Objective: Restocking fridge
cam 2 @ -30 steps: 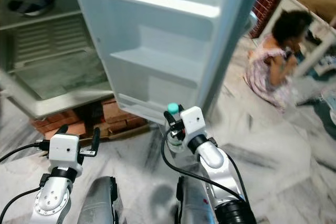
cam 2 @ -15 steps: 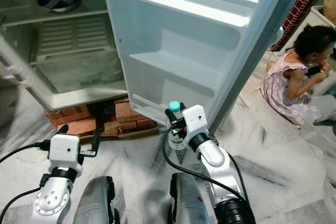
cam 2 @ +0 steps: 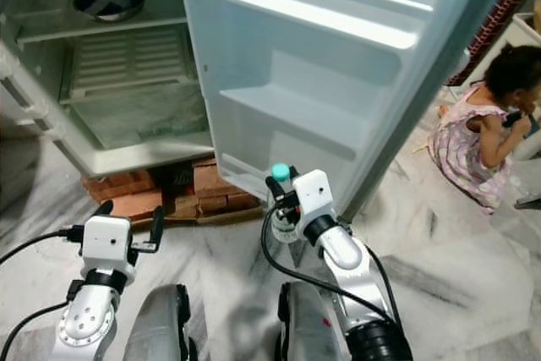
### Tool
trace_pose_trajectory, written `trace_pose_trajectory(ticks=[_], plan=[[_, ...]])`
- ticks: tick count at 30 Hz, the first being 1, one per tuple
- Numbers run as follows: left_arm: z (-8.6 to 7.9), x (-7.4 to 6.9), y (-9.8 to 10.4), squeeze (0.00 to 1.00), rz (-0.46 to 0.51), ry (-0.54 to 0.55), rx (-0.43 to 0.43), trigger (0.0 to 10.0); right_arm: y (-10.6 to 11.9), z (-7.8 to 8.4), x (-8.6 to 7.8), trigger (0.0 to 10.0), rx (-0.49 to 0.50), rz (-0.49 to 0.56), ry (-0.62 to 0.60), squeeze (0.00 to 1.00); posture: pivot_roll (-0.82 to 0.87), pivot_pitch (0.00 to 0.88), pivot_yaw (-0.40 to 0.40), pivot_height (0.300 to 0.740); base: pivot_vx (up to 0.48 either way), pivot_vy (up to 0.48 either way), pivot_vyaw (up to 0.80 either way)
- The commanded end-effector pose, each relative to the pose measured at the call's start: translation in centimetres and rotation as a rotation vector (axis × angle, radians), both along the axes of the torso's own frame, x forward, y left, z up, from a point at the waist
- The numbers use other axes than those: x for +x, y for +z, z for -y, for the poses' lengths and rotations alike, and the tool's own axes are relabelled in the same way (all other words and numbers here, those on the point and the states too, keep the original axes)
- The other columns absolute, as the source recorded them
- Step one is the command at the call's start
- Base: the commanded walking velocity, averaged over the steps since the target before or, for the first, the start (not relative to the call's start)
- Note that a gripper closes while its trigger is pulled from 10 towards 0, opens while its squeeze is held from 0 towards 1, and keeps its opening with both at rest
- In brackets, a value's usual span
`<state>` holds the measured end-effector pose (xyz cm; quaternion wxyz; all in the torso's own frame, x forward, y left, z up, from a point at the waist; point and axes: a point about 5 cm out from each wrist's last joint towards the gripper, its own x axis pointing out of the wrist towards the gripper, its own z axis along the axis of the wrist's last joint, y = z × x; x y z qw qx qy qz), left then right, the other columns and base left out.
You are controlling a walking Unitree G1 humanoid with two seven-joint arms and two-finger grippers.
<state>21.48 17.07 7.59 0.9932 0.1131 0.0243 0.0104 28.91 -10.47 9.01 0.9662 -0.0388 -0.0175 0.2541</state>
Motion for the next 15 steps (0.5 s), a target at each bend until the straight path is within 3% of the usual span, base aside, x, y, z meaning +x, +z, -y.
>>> trace_pose_trajectory(ticks=[1,12,15], plan=[[0.59,-0.03,-0.13,0.00,-0.006,-0.020,-0.015,10.0,0.31,0.85,0.12,10.0,-0.013,0.023,-0.026,0.00,0.01,0.153,-0.023,0.607,0.334,0.000,0.00],[0.56,0.02,-0.11,0.00,-0.007,-0.021,-0.017,10.0,0.27,0.82,0.18,10.0,-0.016,0.022,-0.029,0.00,0.01,0.154,-0.022,0.607,0.319,0.000,0.00],[0.68,0.03,-0.05,0.00,0.000,-0.023,-0.025,10.0,0.24,0.90,0.22,10.0,-0.019,0.022,-0.033,0.00,0.01,0.154,-0.022,0.607,0.000,0.000,0.00]])
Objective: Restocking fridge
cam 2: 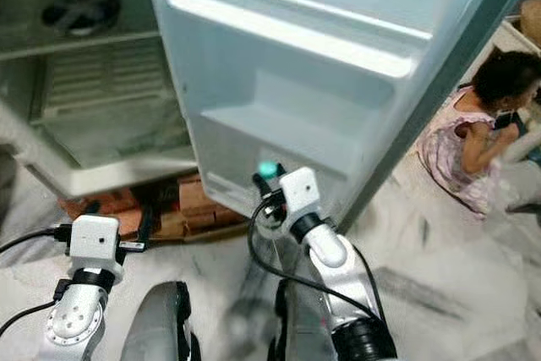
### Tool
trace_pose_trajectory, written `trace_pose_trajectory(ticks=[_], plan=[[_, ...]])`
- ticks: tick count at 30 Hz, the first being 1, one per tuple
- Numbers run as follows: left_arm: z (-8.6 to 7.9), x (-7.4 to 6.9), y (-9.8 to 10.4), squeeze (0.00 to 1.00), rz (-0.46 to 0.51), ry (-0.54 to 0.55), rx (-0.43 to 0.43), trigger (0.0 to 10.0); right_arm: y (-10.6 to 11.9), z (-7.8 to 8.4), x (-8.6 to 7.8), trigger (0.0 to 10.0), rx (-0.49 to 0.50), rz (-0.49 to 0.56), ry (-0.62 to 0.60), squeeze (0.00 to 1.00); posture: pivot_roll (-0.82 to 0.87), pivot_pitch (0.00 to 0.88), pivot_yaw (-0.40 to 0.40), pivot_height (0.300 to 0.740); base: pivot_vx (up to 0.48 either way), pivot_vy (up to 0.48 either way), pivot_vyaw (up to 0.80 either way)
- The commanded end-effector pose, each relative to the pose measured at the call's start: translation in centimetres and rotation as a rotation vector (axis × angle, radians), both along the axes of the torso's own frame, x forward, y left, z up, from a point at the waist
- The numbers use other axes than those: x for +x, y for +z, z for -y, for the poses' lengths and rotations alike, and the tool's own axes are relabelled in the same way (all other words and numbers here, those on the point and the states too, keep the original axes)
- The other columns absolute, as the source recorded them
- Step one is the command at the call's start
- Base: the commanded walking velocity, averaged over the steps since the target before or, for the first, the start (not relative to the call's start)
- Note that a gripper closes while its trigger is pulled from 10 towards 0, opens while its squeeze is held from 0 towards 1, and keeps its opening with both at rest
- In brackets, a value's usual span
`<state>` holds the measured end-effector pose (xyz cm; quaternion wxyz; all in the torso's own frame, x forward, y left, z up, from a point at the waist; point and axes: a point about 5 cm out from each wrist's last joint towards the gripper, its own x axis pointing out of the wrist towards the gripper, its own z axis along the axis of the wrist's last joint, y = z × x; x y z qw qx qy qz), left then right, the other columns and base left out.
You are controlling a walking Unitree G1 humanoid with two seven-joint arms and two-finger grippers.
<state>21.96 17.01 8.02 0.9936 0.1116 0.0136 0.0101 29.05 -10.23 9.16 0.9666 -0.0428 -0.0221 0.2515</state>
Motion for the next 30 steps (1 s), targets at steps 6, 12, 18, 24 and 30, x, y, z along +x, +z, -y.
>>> trace_pose_trajectory(ticks=[6,12,18,24,30], plan=[[0.7,-0.8,-0.7,0.00,-0.031,-0.023,-0.021,10.0,0.2,1.8,0.7,10.0,-0.031,0.017,-0.056,0.00,0.02,0.155,-0.021,0.607,0.000,0.000,0.00],[-0.1,-1.4,-1.1,0.00,-0.051,-0.013,-0.010,10.0,0.2,2.3,1.3,10.0,-0.040,0.013,-0.081,0.00,0.03,0.158,-0.022,0.607,0.000,0.000,0.00],[-0.5,-1.7,-1.3,0.00,-0.064,-0.009,0.001,10.0,0.1,2.0,1.5,10.0,-0.039,0.008,-0.082,0.00,0.03,0.156,-0.019,0.577,0.000,0.000,0.00],[-0.1,-1.4,-1.1,0.00,-0.057,-0.021,-0.003,10.0,0.1,1.9,1.5,10.0,-0.039,0.016,-0.081,0.00,0.03,0.155,-0.014,0.557,0.000,0.000,0.00],[-0.2,-1.4,-0.9,0.00,-0.053,-0.028,-0.003,10.0,0.3,1.9,1.9,10.0,-0.036,0.028,-0.088,0.00,0.03,0.158,-0.012,0.557,0.000,0.000,0.00]])
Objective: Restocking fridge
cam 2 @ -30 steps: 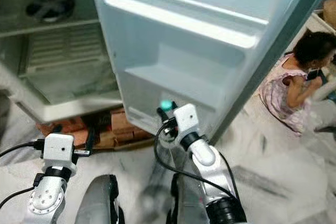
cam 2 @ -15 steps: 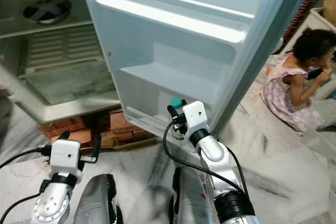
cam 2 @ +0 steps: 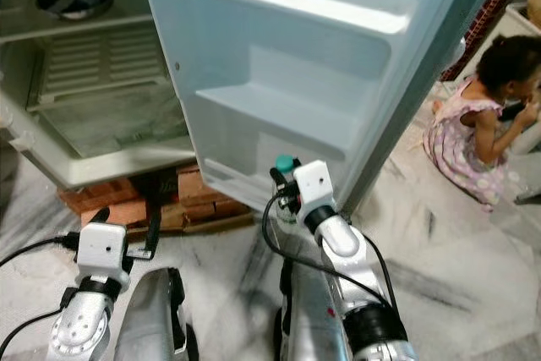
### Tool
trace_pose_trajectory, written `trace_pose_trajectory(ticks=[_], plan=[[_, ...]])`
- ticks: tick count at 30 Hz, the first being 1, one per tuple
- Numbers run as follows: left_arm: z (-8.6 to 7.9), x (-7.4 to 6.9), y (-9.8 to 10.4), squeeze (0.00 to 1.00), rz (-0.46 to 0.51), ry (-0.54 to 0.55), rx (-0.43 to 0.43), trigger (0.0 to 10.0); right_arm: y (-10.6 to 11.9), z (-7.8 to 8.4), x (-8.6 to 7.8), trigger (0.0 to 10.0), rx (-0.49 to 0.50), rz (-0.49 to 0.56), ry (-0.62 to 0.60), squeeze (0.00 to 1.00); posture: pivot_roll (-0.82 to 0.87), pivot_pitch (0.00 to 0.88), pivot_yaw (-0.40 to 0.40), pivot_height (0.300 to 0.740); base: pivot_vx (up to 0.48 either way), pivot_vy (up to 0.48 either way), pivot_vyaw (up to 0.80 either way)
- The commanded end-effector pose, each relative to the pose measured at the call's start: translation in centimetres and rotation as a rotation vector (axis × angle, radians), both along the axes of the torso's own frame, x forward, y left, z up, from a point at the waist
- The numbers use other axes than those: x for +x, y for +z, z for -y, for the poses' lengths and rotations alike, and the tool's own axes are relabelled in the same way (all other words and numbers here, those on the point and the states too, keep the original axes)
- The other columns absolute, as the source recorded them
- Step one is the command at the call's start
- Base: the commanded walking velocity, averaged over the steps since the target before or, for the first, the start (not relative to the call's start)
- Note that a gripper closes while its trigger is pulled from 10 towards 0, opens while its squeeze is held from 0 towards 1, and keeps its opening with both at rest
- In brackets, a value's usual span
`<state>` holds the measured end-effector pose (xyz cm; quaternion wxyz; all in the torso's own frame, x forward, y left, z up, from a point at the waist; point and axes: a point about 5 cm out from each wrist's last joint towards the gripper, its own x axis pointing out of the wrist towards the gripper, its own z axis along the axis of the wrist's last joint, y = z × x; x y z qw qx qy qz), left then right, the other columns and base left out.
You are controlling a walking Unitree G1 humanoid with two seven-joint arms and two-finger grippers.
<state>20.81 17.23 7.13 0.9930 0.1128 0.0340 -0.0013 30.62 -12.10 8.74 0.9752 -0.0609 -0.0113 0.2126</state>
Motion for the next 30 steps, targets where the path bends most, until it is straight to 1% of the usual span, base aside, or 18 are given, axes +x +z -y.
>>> trace_pose_trajectory(ticks=[1,9,10,13,14,15,17,18,19,21,22,24,26,27,30], plan=[[0.0,-0.2,0.0,0.00,-0.009,-0.010,-0.005,10.0,0.7,-0.1,0.4,10.0,0.001,0.039,-0.004,0.00,0.04,0.157,-0.013,0.557,0.000,0.000,0.00],[0.2,-0.2,0.1,0.00,-0.005,-0.009,-0.006,10.0,1.4,-1.1,0.9,10.0,0.011,0.062,0.026,0.00,0.04,0.161,-0.017,0.557,0.000,0.000,0.00],[0.2,-0.2,0.1,0.00,-0.005,-0.011,-0.005,10.0,1.7,-1.4,1.1,10.0,0.015,0.075,0.038,0.00,0.04,0.161,-0.017,0.557,0.000,0.000,0.00],[0.3,-0.2,0.1,0.00,-0.005,-0.015,-0.004,10.0,2.3,-1.7,1.6,10.0,0.005,0.108,0.038,0.00,0.04,0.163,-0.015,0.557,0.000,0.000,0.00],[0.3,-0.2,0.1,0.00,-0.005,-0.017,-0.004,10.0,2.8,-1.7,2.1,10.0,-0.019,0.142,0.018,0.00,0.04,0.163,-0.015,0.557,0.000,0.000,0.00],[0.3,-0.2,0.1,0.00,-0.005,-0.017,-0.004,10.0,2.8,-1.7,2.1,10.0,-0.019,0.142,0.018,0.00,0.04,0.163,-0.015,0.557,0.000,0.000,0.00],[0.3,-0.2,0.2,0.00,-0.003,-0.019,-0.003,10.0,3.3,-1.6,2.7,10.0,-0.072,0.186,0.000,0.00,0.05,0.165,-0.013,0.557,0.000,0.000,0.00],[0.3,-0.2,0.2,0.00,-0.003,-0.019,-0.003,10.0,3.4,-1.5,2.8,10.0,-0.083,0.193,-0.001,0.00,0.05,0.165,-0.013,0.557,0.000,0.000,0.00],[0.4,-0.2,0.2,0.00,-0.001,-0.021,-0.003,10.0,3.9,-1.4,3.1,10.0,-0.107,0.233,-0.010,0.00,0.05,0.167,-0.012,0.557,0.000,0.000,0.00],[0.4,-0.2,0.2,0.00,-0.001,-0.023,-0.003,10.0,4.4,-1.3,3.4,10.0,-0.109,0.259,-0.016,0.00,0.05,0.167,-0.012,0.557,0.000,0.000,0.00],[0.4,-0.2,0.2,0.00,-0.001,-0.023,-0.003,10.0,4.5,-1.2,3.6,10.0,-0.127,0.267,-0.023,0.00,0.05,0.168,-0.012,0.557,0.000,0.000,0.00],[0.4,-0.2,0.2,0.00,-0.001,-0.023,-0.003,10.0,4.6,-1.2,3.8,10.0,-0.140,0.271,-0.027,0.00,0.05,0.168,-0.012,0.557,0.000,0.000,0.00],[0.4,-0.1,0.2,0.00,-0.002,-0.024,-0.002,10.0,4.0,-1.0,4.1,10.0,-0.173,0.253,-0.037,0.00,0.05,0.169,-0.013,0.557,0.000,0.000,0.00],[0.5,-0.1,0.2,0.00,-0.002,-0.025,-0.001,10.0,3.4,-0.6,4.1,10.0,-0.195,0.230,-0.048,0.00,0.05,0.169,-0.013,0.557,0.000,0.000,0.00],[0.5,-0.1,0.2,0.00,-0.001,-0.026,0.000,10.0,2.5,-0.2,4.0,10.0,-0.228,0.204,-0.058,0.00,0.06,0.170,-0.014,0.557,0.000,0.000,0.00]])
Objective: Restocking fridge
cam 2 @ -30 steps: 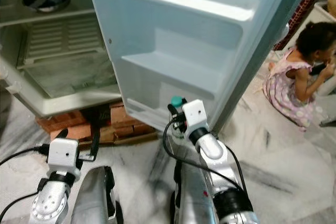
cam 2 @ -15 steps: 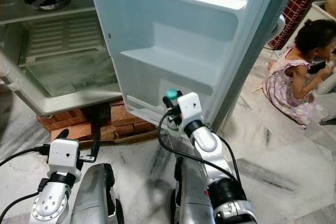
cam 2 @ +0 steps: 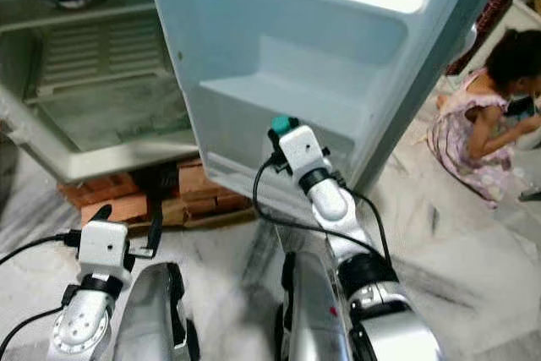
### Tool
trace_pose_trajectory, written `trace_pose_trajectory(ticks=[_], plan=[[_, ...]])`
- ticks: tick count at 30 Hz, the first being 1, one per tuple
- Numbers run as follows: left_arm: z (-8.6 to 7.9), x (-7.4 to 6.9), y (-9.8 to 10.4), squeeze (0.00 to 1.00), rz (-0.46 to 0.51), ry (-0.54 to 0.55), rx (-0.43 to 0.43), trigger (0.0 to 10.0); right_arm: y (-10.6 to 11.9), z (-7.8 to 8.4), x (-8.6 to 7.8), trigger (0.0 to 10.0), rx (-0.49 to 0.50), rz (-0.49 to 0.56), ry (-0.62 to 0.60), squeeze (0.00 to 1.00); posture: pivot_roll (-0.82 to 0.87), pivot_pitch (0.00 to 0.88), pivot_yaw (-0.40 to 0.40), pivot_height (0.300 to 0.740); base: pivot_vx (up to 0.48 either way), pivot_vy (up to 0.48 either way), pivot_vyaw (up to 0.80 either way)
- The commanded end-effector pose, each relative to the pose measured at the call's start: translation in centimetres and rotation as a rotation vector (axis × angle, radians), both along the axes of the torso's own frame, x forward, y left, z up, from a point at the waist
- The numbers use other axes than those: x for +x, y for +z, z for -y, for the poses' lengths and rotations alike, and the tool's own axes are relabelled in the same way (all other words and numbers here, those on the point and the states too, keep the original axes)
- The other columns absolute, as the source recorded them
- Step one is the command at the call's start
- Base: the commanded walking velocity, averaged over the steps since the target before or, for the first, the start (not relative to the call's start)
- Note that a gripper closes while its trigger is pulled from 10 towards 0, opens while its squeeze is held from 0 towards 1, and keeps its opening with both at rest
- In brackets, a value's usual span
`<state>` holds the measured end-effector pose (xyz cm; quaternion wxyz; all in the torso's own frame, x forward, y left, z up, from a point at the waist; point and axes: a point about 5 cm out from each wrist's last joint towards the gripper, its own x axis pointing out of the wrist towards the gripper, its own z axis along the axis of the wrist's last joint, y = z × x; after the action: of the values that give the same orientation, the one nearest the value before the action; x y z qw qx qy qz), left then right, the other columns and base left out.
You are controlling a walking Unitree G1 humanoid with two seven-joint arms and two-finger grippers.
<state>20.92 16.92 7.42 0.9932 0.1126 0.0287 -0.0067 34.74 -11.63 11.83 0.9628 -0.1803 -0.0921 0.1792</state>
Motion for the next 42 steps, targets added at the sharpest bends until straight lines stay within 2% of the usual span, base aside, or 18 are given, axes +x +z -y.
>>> trace_pose_trajectory(ticks=[1,10,21,22,23,24,33,39,42], plan=[[0.2,-0.3,-0.1,0.00,-0.011,-0.014,0.001,10.0,-1.3,0.6,-0.2,10.0,-0.053,-0.036,-0.028,0.00,0.06,0.170,-0.014,0.557,0.000,0.000,0.00],[0.2,-0.3,0.0,0.00,-0.015,-0.023,0.004,10.0,-4.1,2.5,-0.8,10.0,-0.097,-0.176,-0.118,0.00,0.06,0.175,-0.007,0.557,0.000,0.000,0.00],[0.2,-0.1,-0.1,0.00,-0.018,-0.039,0.011,10.0,-6.0,5.0,-1.3,10.0,-0.032,-0.312,-0.250,0.00,0.06,0.173,-0.003,0.557,0.000,0.000,0.00],[0.2,-0.1,-0.1,0.00,-0.019,-0.040,0.012,10.0,-6.1,5.3,-1.3,10.0,-0.016,-0.322,-0.258,0.30,0.06,0.173,-0.002,0.557,0.000,0.000,0.00],[0.2,-0.1,-0.1,0.00,-0.019,-0.041,0.013,10.0,-6.0,5.3,-1.2,10.0,-0.016,-0.319,-0.262,0.69,0.06,0.172,-0.002,0.557,0.000,0.000,0.00],[0.2,-0.1,-0.1,0.00,-0.019,-0.041,0.013,10.0,-5.9,5.4,-1.2,10.0,-0.017,-0.313,-0.264,1.00,0.06,0.172,-0.002,0.557,0.000,0.000,0.00],[0.3,-0.1,-0.2,0.00,-0.021,-0.048,0.017,10.0,-4.9,5.1,-0.5,10.0,0.026,-0.275,-0.252,1.00,0.05,0.166,0.001,0.557,0.000,0.000,0.00],[0.4,-0.1,-0.2,0.00,-0.017,-0.046,0.017,10.0,-4.3,4.3,-0.5,10.0,0.056,-0.230,-0.216,1.00,0.05,0.160,0.002,0.557,0.000,0.000,0.00],[0.4,-0.1,-0.2,0.00,-0.020,-0.046,0.017,10.0,-3.6,3.7,-0.6,10.0,0.068,-0.175,-0.188,1.00,0.05,0.154,0.000,0.557,0.000,0.000,0.00]])
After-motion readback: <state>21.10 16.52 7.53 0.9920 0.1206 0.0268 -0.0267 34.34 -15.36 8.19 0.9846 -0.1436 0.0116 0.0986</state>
